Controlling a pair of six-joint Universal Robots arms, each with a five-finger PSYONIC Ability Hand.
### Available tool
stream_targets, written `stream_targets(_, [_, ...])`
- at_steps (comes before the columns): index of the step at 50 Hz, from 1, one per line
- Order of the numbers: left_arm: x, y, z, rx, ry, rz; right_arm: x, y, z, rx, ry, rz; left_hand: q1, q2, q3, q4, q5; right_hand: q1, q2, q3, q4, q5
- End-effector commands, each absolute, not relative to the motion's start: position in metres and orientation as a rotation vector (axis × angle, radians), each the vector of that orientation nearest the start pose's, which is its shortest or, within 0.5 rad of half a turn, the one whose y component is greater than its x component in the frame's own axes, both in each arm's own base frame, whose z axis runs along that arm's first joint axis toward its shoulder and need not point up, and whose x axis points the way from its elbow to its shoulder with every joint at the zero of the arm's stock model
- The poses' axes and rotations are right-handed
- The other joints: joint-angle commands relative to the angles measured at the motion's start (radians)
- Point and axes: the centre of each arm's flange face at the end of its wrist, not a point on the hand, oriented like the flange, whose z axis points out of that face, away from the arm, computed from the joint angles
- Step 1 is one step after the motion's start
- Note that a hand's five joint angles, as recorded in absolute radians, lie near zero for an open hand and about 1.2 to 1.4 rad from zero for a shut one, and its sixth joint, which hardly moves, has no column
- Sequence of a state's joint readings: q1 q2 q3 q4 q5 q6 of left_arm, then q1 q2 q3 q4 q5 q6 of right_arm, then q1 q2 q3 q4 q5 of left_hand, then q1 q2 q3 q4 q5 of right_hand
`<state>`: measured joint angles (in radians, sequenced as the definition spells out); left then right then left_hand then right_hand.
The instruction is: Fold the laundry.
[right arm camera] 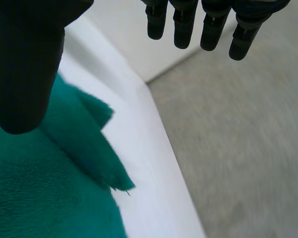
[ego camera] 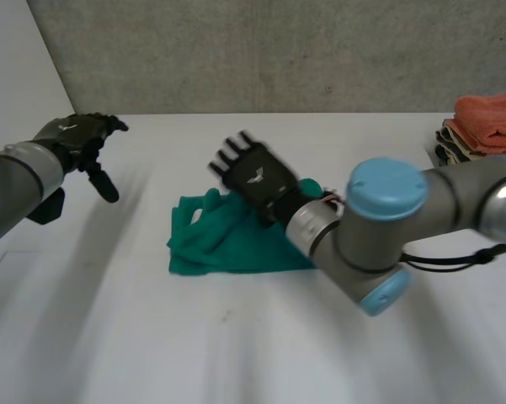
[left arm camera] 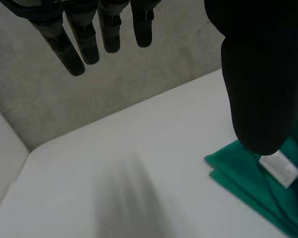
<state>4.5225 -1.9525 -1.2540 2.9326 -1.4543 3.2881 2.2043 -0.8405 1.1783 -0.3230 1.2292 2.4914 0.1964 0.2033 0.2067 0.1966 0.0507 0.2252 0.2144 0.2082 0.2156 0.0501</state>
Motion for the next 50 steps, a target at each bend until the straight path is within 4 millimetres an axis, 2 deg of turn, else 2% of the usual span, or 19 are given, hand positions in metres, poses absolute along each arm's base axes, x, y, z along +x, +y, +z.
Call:
stream_targets(1, [-0.27, -0.308, 0.252, 0.8, 2.574, -2.005, 0.341, -0.285, 0.188, -1.027, 1.886, -1.9, -0.022, -0.029, -0.032, -0.022, -0.051, -0.051, -0.04, -0.034, -0.041, -0.05])
stream_targets(3, [-0.287, -0.298, 0.246, 0.879, 2.59, -1.999, 0.332, -0.288, 0.182, -1.017, 1.973, -1.871, -0.022, -0.029, -0.032, -0.022, -0.051, -0.051, -0.04, -0.034, -0.041, -0.05])
stream_targets(4, [-0.305, -0.289, 0.239, 0.956, 2.6, -1.995, 0.327, -0.289, 0.179, -1.011, 2.014, -1.85, -0.022, -0.029, -0.032, -0.022, -0.051, -0.051, -0.04, -0.034, -0.041, -0.05])
stream_targets(9, [-0.35, -0.271, 0.211, 1.106, 2.613, -1.956, 0.307, -0.286, 0.154, -1.008, 2.233, -1.66, -0.022, -0.029, -0.032, -0.022, -0.051, 0.002, 0.013, 0.019, 0.011, 0.002])
stream_targets(12, [-0.368, -0.277, 0.2, 1.083, 2.569, -1.97, 0.305, -0.282, 0.144, -1.014, 2.27, -1.61, -0.022, -0.029, -0.032, -0.022, -0.051, 0.116, 0.127, 0.133, 0.126, 0.117])
stream_targets(15, [-0.374, -0.289, 0.19, 1.042, 2.517, -1.96, 0.305, -0.278, 0.138, -1.026, 2.276, -1.592, -0.022, -0.029, -0.032, -0.022, -0.051, 0.193, 0.204, 0.21, 0.202, 0.193])
stream_targets(16, [-0.375, -0.299, 0.182, 1.02, 2.479, -1.943, 0.306, -0.274, 0.136, -1.038, 2.269, -1.593, -0.022, -0.029, -0.032, -0.022, -0.051, 0.24, 0.25, 0.257, 0.249, 0.24])
stream_targets(20, [-0.37, -0.323, 0.16, 0.991, 2.413, -1.851, 0.314, -0.268, 0.132, -1.088, 2.217, -1.639, -0.022, -0.029, -0.032, -0.022, -0.051, 0.272, 0.283, 0.289, 0.282, 0.273])
stream_targets(25, [-0.361, -0.342, 0.142, 0.959, 2.375, -1.768, 0.32, -0.267, 0.13, -1.136, 2.159, -1.755, -0.022, -0.029, -0.032, -0.022, -0.051, 0.348, 0.359, 0.365, 0.358, 0.349])
stream_targets(27, [-0.356, -0.349, 0.14, 0.926, 2.358, -1.744, 0.321, -0.269, 0.129, -1.145, 2.141, -1.801, -0.022, -0.029, -0.032, -0.022, -0.051, 0.369, 0.38, 0.386, 0.379, 0.37])
stream_targets(32, [-0.316, -0.372, 0.149, 0.624, 2.278, -1.624, 0.324, -0.275, 0.121, -1.197, 2.113, -1.886, -0.022, -0.029, -0.032, -0.022, -0.051, 0.515, 0.526, 0.532, 0.525, 0.516])
stream_targets(34, [-0.311, -0.371, 0.152, 0.591, 2.27, -1.596, 0.324, -0.276, 0.117, -1.219, 2.116, -1.889, -0.022, -0.029, -0.032, -0.022, -0.051, 0.563, 0.573, 0.58, 0.572, 0.563])
stream_targets(41, [-0.301, -0.355, 0.162, 0.636, 2.313, -1.521, 0.32, -0.285, 0.109, -1.277, 2.143, -1.898, -0.022, -0.029, -0.032, -0.022, -0.051, 0.759, 0.77, 0.776, 0.769, 0.76])
stream_targets(46, [-0.302, -0.344, 0.176, 0.662, 2.337, -1.564, 0.315, -0.286, 0.115, -1.269, 2.157, -1.907, -0.022, -0.029, -0.032, -0.022, -0.051, 1.17, 1.181, 1.187, 1.18, 1.171])
stream_targets(50, [-0.303, -0.332, 0.189, 0.668, 2.362, -1.594, 0.303, -0.284, 0.117, -1.256, 2.216, -1.88, -0.022, -0.029, -0.032, -0.022, -0.051, 1.171, 1.182, 1.188, 1.181, 1.172])
